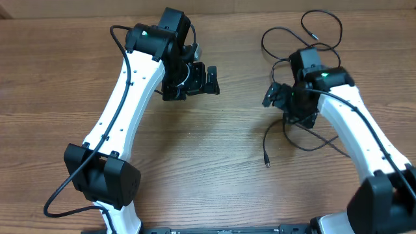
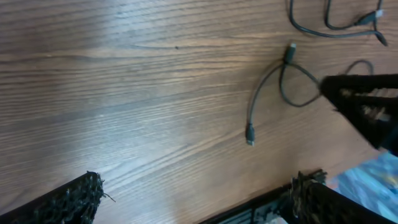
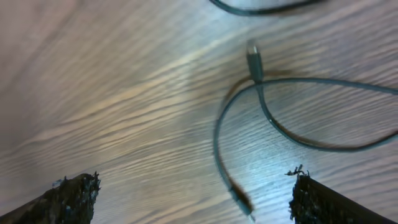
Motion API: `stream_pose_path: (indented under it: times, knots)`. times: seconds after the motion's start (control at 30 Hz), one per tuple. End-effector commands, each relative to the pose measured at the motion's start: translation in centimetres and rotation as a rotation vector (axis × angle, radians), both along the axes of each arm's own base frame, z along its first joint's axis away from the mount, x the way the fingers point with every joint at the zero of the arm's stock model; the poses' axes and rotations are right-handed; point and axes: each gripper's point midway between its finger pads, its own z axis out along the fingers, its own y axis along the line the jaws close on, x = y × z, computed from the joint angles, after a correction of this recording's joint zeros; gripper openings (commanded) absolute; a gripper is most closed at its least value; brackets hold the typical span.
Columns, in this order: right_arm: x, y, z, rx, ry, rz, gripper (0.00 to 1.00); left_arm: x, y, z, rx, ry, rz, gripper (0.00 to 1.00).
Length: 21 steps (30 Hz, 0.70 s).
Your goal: Untangle cables
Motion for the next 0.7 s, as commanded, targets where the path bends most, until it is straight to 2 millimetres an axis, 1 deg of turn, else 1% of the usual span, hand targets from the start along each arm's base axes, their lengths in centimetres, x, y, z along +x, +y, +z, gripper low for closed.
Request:
stream_pose_path:
  times: [0.0,0.1,0.17,0.27,0.33,0.4,0.53,0.6,0.67]
  knots:
    - [0.5,0.1,6.0,0.030,-0.158,0.022,1.00,-0.9,-1.0,2.4,-0.056,-0.049,-0.038,1.00]
    - [-0.6,-0.1,8.2,0.039,-0.211,0.022,1.00,-1.5,-1.1,3.4,-0.029,-0.093,-0.054,1.00]
    - [-1.3,-0.4,9.2,0.036,-0.233,0.019,1.00,-2.1,-1.0,4.4,0.006,-0.145,-0.062,1.00]
    - [-2.5,-0.8,10.4,0.026,-0.255,0.014,1.00,-3.0,-0.4,6.7,0.083,-0.255,-0.053,0.99]
    - [-3.1,-1.0,10.9,0.027,-0.262,0.014,1.00,-3.7,-0.3,8.1,0.118,-0.322,-0.047,1.00]
    - [-3.7,-1.2,11.3,0.020,-0.268,0.012,1.00,-4.6,-0.7,9.5,0.132,-0.384,-0.063,1.00]
    - [-4.3,-2.3,11.9,-0.028,-0.290,-0.008,1.00,-6.5,-1.3,11.3,0.154,-0.456,-0.070,1.00]
    - [-4.3,-3.0,12.3,-0.060,-0.314,-0.023,1.00,-7.3,-1.0,12.0,0.179,-0.488,-0.039,1.00]
    - [-4.1,-3.4,12.6,-0.080,-0.331,-0.033,1.00,-7.9,-0.3,13.1,0.216,-0.535,0.013,1.00]
